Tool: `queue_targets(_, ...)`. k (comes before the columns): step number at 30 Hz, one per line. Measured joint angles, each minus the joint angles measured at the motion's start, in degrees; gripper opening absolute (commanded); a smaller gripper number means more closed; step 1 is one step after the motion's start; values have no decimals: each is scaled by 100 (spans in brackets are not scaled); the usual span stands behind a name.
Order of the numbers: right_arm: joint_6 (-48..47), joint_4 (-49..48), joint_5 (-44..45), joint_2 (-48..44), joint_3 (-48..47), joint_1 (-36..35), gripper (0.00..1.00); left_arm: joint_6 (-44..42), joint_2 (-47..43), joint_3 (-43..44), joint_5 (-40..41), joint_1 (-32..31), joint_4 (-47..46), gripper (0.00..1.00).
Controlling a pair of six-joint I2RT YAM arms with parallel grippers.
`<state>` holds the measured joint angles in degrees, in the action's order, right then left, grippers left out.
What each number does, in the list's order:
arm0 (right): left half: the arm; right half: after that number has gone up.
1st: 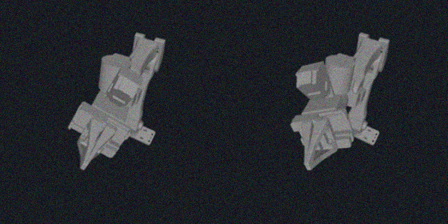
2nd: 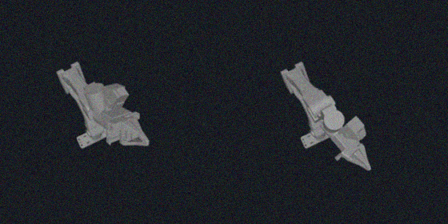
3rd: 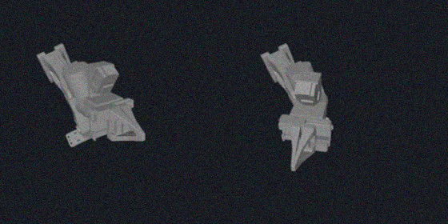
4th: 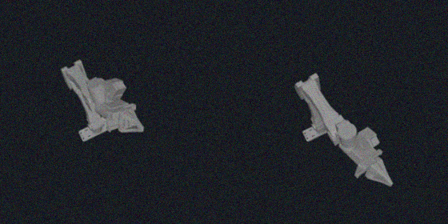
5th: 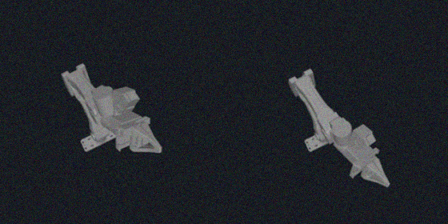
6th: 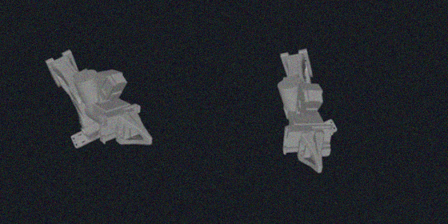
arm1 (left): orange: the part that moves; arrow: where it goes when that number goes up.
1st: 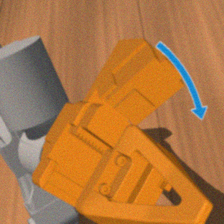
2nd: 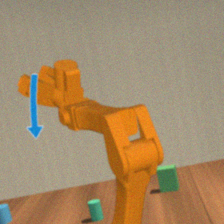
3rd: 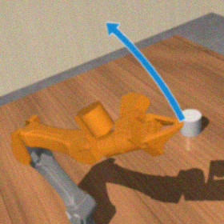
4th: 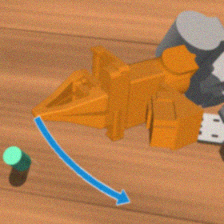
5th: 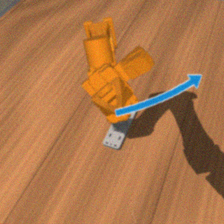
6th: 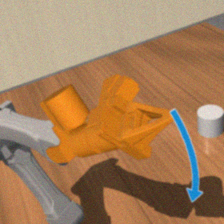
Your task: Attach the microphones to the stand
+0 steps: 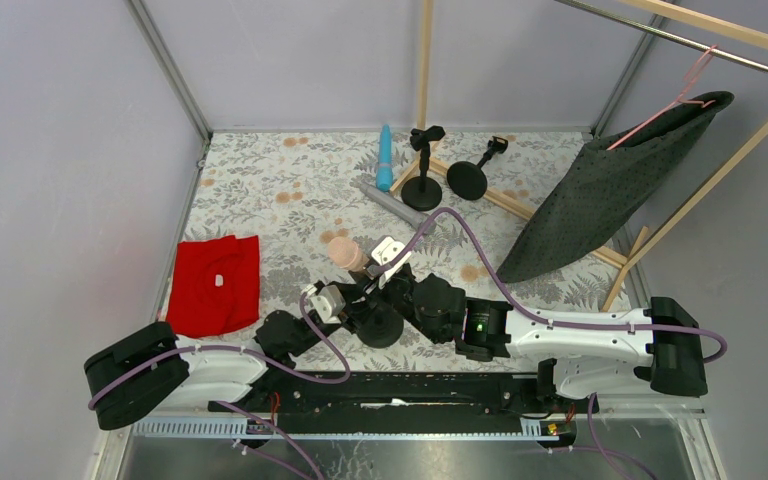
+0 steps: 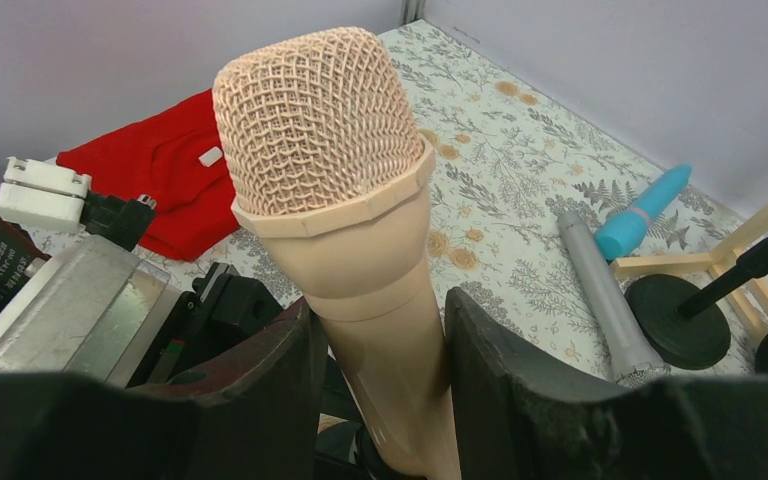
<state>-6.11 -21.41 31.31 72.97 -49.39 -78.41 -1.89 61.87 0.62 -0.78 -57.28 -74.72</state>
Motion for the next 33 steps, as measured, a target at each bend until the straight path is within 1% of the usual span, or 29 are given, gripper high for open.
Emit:
queue_targets(22, 15, 214, 120, 0, -13, 2, 0, 0, 0, 0, 52, -11, 2, 0)
queue_targets(33, -153, 929, 538, 0, -76, 2, 0, -35, 0, 0, 225, -11, 0, 0)
